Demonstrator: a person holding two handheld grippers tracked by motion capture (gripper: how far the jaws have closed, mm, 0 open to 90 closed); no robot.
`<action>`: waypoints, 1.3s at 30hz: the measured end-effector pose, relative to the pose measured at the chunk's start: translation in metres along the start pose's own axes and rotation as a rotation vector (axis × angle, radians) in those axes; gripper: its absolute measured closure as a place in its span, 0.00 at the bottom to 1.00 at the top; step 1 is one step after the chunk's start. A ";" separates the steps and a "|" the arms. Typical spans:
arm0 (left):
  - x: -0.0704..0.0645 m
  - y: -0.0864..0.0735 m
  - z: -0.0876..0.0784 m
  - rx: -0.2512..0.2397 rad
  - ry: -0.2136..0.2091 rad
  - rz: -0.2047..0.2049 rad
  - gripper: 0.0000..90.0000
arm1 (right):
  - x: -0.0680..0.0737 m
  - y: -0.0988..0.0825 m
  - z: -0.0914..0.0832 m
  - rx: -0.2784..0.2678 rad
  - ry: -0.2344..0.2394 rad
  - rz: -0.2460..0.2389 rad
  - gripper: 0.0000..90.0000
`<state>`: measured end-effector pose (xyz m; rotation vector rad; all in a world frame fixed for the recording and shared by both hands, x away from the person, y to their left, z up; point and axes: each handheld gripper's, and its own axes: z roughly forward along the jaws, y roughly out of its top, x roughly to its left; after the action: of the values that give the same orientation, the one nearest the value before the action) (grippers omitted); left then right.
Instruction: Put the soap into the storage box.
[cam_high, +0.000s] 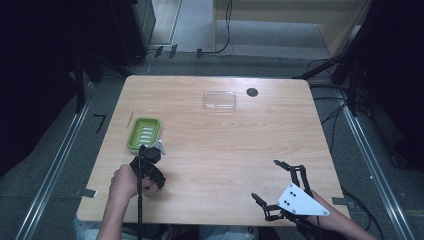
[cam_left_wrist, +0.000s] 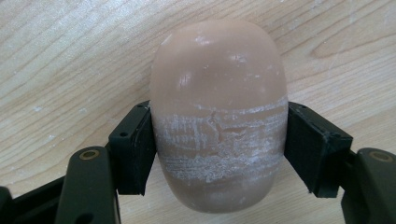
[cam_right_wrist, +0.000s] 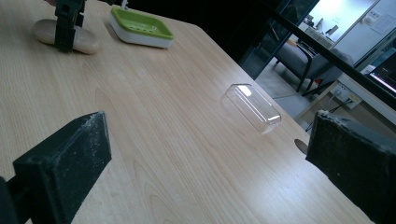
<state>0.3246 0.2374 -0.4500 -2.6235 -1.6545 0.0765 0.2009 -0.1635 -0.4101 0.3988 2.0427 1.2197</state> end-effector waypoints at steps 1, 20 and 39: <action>0.000 0.000 0.000 0.003 0.000 0.006 0.35 | 0.000 0.000 0.000 0.000 0.000 0.001 0.00; -0.004 -0.002 0.001 -0.013 0.035 0.006 0.36 | 0.000 0.000 0.000 -0.003 -0.001 0.002 0.00; -0.006 -0.004 -0.004 -0.027 0.042 0.023 0.37 | 0.000 0.000 0.000 -0.002 0.001 0.000 0.00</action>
<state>0.3185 0.2343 -0.4452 -2.6455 -1.6236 0.0001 0.2010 -0.1636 -0.4101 0.3976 2.0418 1.2225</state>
